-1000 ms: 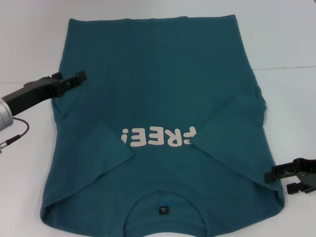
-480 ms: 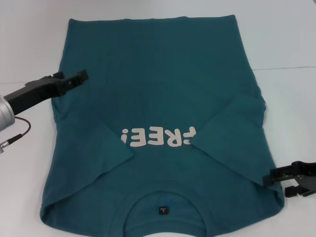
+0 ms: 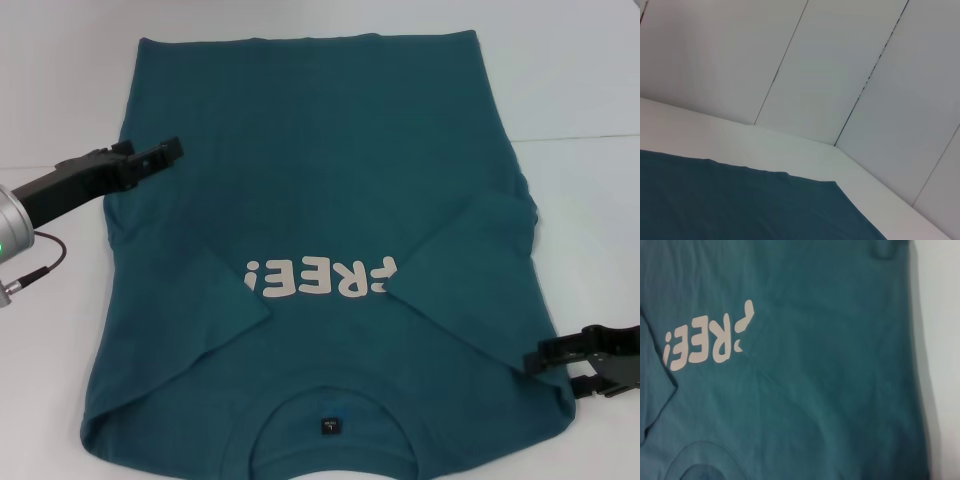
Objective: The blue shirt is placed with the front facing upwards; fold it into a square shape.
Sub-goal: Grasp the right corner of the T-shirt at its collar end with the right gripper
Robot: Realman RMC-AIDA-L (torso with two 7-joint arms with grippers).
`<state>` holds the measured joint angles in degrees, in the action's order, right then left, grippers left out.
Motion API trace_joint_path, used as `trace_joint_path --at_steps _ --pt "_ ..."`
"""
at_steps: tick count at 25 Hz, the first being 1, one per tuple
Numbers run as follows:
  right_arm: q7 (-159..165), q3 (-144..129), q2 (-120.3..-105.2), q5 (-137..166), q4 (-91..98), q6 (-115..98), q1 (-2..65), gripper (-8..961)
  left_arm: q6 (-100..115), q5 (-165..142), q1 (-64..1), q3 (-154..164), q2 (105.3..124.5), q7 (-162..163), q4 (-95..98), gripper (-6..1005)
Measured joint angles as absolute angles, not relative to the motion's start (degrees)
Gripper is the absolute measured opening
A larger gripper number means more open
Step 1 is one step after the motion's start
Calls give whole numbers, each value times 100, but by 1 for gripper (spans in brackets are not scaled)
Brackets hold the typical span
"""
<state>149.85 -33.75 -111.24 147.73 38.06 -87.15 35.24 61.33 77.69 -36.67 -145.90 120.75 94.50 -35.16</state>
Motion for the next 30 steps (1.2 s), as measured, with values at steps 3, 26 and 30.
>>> trace_joint_path --at_steps 3,26,30 --pt "14985 -3366 -11131 14773 3771 -8716 3554 917 6133 7769 -3667 -14590 12076 9453 -3516 875" --pt "14957 -3364 -11102 14076 3837 -8754 3638 916 6114 7769 -3645 -14599 12076 9465 -3516 876" --pt "14952 -3381 -11136 14073 3839 -8744 3672 916 6111 7769 -3658 -14599 12076 9456 -3516 876"
